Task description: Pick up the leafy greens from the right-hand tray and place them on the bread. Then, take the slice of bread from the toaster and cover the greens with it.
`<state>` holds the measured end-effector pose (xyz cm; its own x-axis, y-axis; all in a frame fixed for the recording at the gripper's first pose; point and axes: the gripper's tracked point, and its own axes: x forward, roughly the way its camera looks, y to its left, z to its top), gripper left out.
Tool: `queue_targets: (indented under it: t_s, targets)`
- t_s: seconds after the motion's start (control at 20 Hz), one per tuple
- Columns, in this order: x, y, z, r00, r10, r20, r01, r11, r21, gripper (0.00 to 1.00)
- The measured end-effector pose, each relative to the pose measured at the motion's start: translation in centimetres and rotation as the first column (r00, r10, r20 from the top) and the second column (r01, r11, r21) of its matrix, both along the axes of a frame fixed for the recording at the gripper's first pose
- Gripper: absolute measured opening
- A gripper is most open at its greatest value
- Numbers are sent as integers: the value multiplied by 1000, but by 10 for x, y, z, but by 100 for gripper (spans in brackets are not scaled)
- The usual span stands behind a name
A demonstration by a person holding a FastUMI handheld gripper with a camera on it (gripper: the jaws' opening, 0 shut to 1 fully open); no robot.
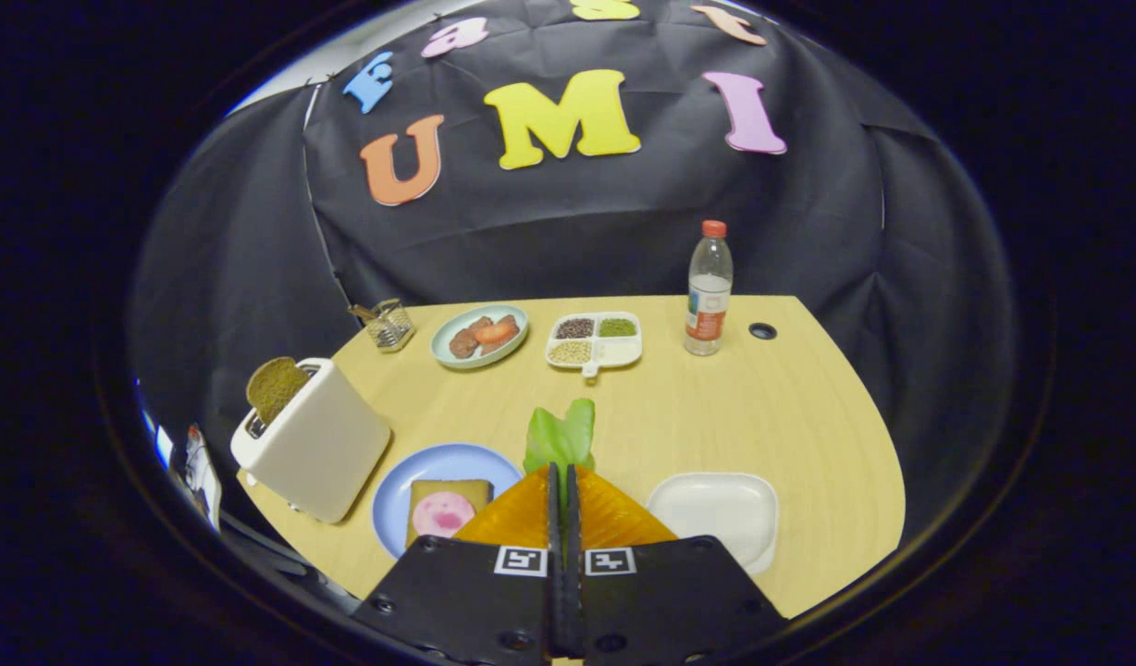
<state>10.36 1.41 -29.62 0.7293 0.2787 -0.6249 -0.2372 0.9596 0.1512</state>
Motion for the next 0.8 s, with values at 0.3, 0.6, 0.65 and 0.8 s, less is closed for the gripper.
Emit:
queue_targets:
  t_s: [0.3,0.6,0.65,0.8]
  targets:
    - [1,62,-11,997,69,27,-66,994,-91,0]
    - [-13,117,-39,988,152,0,-150,977,-155,0]
    - [-16,124,-42,988,156,-7,-156,976,-150,0]
    - [-24,147,-46,987,161,-18,-162,979,-122,1]
